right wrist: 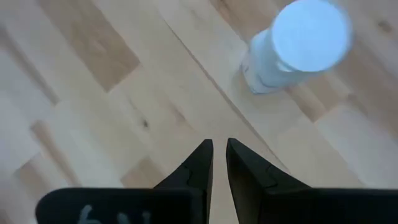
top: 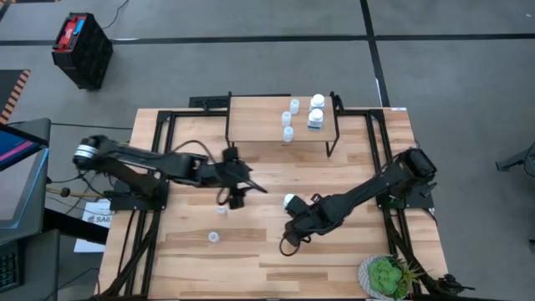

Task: Pick and place medicine bottles onto shelf by color
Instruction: Move the white pill bottle to the center of the table

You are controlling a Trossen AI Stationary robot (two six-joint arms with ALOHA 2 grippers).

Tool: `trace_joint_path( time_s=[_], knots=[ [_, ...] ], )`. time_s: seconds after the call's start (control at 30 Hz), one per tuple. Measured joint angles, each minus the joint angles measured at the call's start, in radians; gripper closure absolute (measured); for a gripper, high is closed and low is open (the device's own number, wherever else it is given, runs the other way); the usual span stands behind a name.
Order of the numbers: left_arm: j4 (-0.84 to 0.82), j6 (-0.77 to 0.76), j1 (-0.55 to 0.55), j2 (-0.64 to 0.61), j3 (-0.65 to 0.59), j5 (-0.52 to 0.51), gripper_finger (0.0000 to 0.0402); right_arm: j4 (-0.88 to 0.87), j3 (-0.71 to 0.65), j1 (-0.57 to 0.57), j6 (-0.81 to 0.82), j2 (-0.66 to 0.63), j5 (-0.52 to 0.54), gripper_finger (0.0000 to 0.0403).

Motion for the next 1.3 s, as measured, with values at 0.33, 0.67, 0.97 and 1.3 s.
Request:
trace_joint_path(
  time_s=[0.33,0.67,0.97,1.3],
  knots=[
    [-0.283,-0.14,-0.094,-0.233,-0.001,-0.157,0.0156,0.022,-0.001,-0.048,0.056,0.134,0.009,0.0333],
    [-0.382,-0.146,-0.113,-0.352,-0.001,-0.209,0.0156,0.109,0.0,-0.143,0.027,0.158,0.025,0.0333],
    [-0.425,-0.127,-0.113,-0.369,-0.006,-0.279,0.0156,0.32,0.0,-0.253,-0.102,0.158,0.031,0.0333],
    [-0.5,-0.122,-0.113,-0.368,-0.023,-0.302,0.0156,0.369,0.001,-0.315,-0.571,0.07,-0.359,0.0333]
  ],
)
